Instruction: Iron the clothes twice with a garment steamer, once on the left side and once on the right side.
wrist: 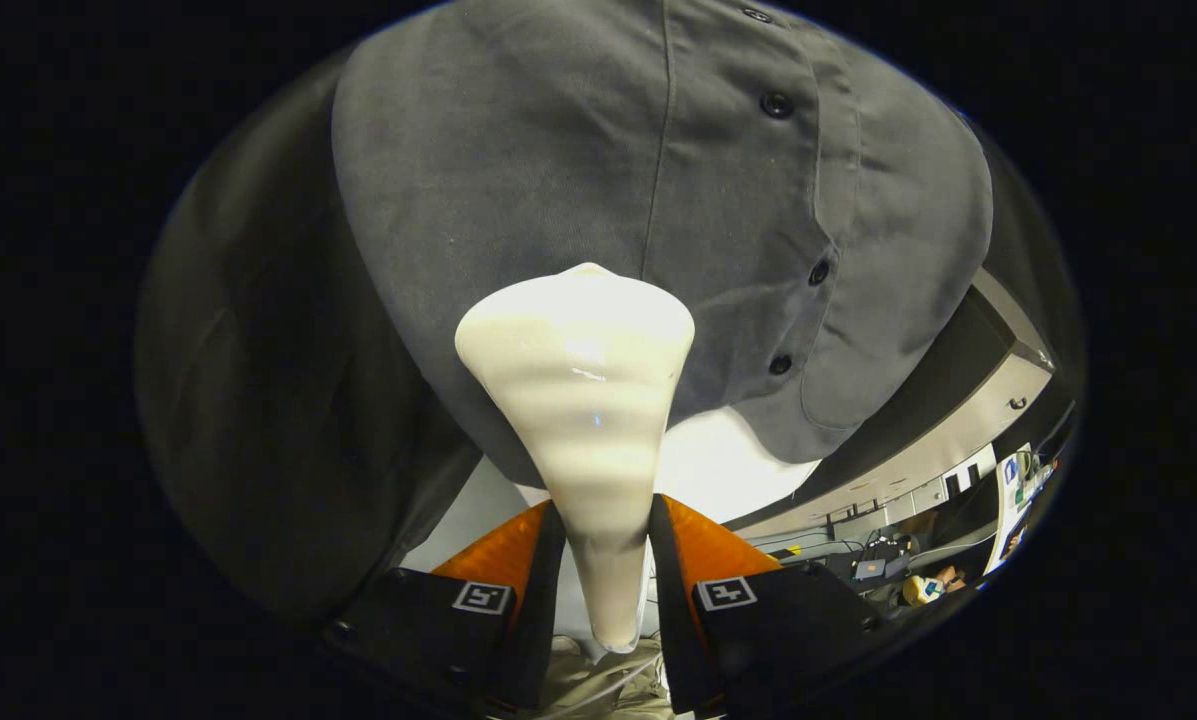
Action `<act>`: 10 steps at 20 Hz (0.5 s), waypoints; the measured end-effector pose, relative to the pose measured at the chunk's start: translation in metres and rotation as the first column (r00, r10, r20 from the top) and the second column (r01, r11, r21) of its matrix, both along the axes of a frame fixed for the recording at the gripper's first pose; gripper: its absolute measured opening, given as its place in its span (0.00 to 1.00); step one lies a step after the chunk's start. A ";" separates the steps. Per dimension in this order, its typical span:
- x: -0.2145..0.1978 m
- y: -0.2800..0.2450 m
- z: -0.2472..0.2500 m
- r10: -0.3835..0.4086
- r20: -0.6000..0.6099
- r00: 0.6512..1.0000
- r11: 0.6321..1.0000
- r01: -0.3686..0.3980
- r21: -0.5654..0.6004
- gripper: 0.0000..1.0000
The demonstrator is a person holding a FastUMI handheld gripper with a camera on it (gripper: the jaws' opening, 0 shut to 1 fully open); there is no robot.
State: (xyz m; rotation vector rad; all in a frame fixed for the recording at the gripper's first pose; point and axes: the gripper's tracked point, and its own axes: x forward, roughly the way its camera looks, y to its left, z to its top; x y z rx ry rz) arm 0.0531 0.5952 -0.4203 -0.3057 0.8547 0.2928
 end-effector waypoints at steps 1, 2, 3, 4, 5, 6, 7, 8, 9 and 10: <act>0.000 -0.002 -0.004 -0.001 -0.005 1.000 1.000 0.001 -0.001 0.53; 0.000 -0.004 -0.008 -0.002 -0.011 1.000 1.000 0.002 -0.002 0.53; -0.002 -0.004 -0.012 -0.005 -0.017 1.000 1.000 0.005 -0.003 0.53; -0.003 -0.006 -0.015 -0.008 -0.023 1.000 1.000 0.008 -0.003 0.53; -0.004 -0.008 -0.019 -0.013 -0.029 0.999 1.000 0.013 -0.004 0.53; -0.006 -0.011 -0.022 -0.021 -0.032 0.999 1.000 0.021 -0.002 0.53; -0.008 -0.013 -0.023 -0.026 -0.037 0.999 1.000 0.026 -0.001 0.53; -0.010 -0.015 -0.024 -0.031 -0.040 0.999 1.000 0.031 0.002 0.53; -0.011 -0.015 -0.026 -0.032 -0.043 0.999 0.999 0.032 0.006 0.53; -0.013 -0.016 -0.026 -0.034 -0.043 0.998 0.999 0.035 0.009 0.53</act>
